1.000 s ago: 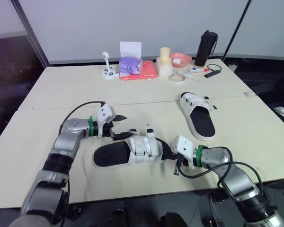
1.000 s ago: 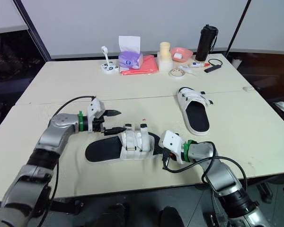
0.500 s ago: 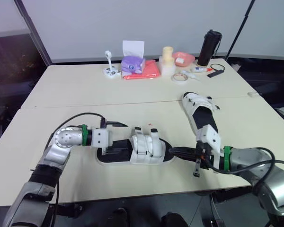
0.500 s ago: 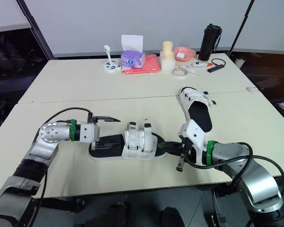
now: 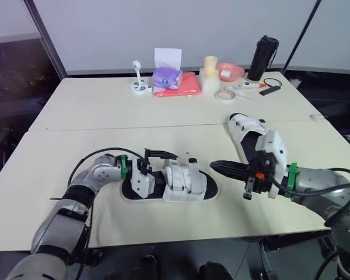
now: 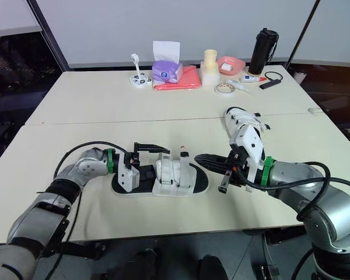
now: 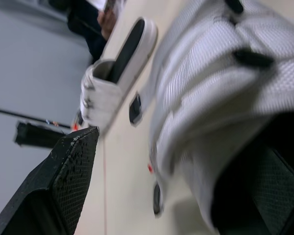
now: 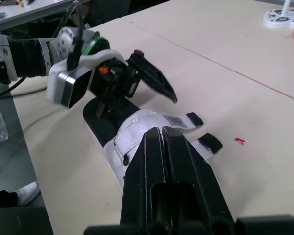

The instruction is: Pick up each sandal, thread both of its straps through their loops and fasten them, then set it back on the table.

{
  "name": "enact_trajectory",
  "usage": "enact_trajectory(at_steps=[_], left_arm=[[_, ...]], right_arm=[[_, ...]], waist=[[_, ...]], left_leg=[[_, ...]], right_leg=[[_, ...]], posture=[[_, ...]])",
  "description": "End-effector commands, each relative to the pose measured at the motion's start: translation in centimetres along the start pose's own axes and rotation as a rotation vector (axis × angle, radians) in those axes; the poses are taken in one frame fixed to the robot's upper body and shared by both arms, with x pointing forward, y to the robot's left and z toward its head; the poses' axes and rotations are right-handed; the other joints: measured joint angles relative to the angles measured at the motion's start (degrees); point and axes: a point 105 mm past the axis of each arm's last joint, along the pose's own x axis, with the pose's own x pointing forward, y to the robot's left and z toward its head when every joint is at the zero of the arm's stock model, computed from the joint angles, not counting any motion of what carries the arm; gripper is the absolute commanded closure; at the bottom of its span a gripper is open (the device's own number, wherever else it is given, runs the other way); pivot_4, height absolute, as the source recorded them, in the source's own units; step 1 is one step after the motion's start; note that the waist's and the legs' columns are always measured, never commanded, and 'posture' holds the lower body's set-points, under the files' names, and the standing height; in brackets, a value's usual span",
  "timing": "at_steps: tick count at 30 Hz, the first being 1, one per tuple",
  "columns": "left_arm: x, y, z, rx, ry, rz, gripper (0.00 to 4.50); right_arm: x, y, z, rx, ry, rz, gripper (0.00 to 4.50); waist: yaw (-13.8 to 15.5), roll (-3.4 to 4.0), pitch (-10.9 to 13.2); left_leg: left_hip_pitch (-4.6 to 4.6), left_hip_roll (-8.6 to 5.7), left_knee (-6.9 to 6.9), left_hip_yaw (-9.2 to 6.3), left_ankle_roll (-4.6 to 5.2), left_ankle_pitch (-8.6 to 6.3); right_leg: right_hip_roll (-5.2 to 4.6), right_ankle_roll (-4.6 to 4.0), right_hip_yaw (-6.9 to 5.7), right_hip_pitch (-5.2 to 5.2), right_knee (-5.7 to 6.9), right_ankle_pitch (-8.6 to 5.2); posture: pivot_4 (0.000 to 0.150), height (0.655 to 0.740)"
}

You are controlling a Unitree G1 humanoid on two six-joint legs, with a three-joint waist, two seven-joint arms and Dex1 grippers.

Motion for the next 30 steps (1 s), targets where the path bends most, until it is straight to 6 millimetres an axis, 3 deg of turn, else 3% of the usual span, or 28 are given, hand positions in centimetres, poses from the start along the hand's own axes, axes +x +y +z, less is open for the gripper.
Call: enact_trajectory(at_steps=[1, 8, 9, 13, 17, 19, 22, 30], left_arm=[[1.1, 0.4, 1.0, 0.083, -0.070, 0.005, 0.03], [3.2, 0.5, 1.7, 0.156, -0.126, 0.014, 0.03], [3.3, 0.5, 1.7, 0.164, -0.129, 0.012, 0.27], [3.6, 0.2, 1.5, 0.181, -0.128, 0.017, 1.80], [3.6, 0.2, 1.4, 0.201, -0.133, 0.030, 3.92], [3.6, 0.3, 1.3, 0.206, -0.131, 0.047, 4.49], [3.4, 1.1, 0.8, 0.204, -0.100, 0.093, 4.49], [2.5, 5.9, -4.3, 0.053, 0.218, 0.305, 4.49]], right_arm=[[-0.4, 0.1, 1.1, -0.051, -0.026, -0.012, 4.50], [-0.4, -0.1, 0.9, -0.063, -0.010, -0.026, 4.50], [-0.4, -0.1, 0.9, -0.064, -0.009, -0.028, 4.50], [-0.4, -0.2, 0.8, -0.067, -0.005, -0.035, 4.50], [-0.3, -0.2, 0.7, -0.067, -0.004, -0.039, 4.50], [-0.3, -0.2, 0.6, -0.066, -0.003, -0.040, 4.50], [-0.1, -0.2, 0.6, -0.067, -0.004, -0.039, 4.50], [0.2, -0.2, 0.5, -0.073, -0.006, -0.037, 4.50]], waist=[[0.0, -0.01, 0.0], [0.0, -0.03, 0.0], [0.0, -0.03, 0.0], [0.0, -0.04, 0.0], [0.1, -0.02, 0.0], [0.1, 0.01, 0.0], [0.1, 0.01, 0.0], [0.0, 0.00, 0.0]], left_leg=[[0.00, 0.00, 0.00, 0.00, 0.00, 0.00], [0.00, -0.05, 0.08, 0.01, 0.00, 0.01], [0.00, -0.05, 0.09, 0.01, 0.00, 0.01], [0.00, -0.06, 0.16, 0.01, 0.00, 0.01], [0.00, -0.08, 0.30, 0.00, 0.00, 0.01], [0.00, -0.09, 0.44, 0.00, 0.00, 0.01], [0.00, -0.09, 0.64, -0.02, 0.00, 0.00], [-0.03, -0.09, 0.82, -0.05, 0.00, 0.00]], right_leg=[[0.00, 0.01, 0.00, 0.00, 0.02, 0.00], [-0.01, 0.05, 0.01, -0.02, 0.20, 0.01], [-0.01, 0.06, 0.01, -0.04, 0.25, 0.01], [-0.01, 0.07, 0.01, -0.07, 0.39, 0.00], [-0.02, 0.10, 0.02, -0.08, 0.55, -0.02], [-0.02, 0.10, 0.02, -0.03, 0.62, -0.03], [-0.02, 0.11, 0.02, 0.03, 0.70, -0.03], [-0.01, 0.11, -0.02, 0.06, 0.77, -0.03]], posture=[[0.150, 0.7400], [0.150, 0.7400], [0.150, 0.7400], [0.150, 0.7400], [0.150, 0.7400], [0.150, 0.7400], [0.150, 0.7400], [0.150, 0.7400]])
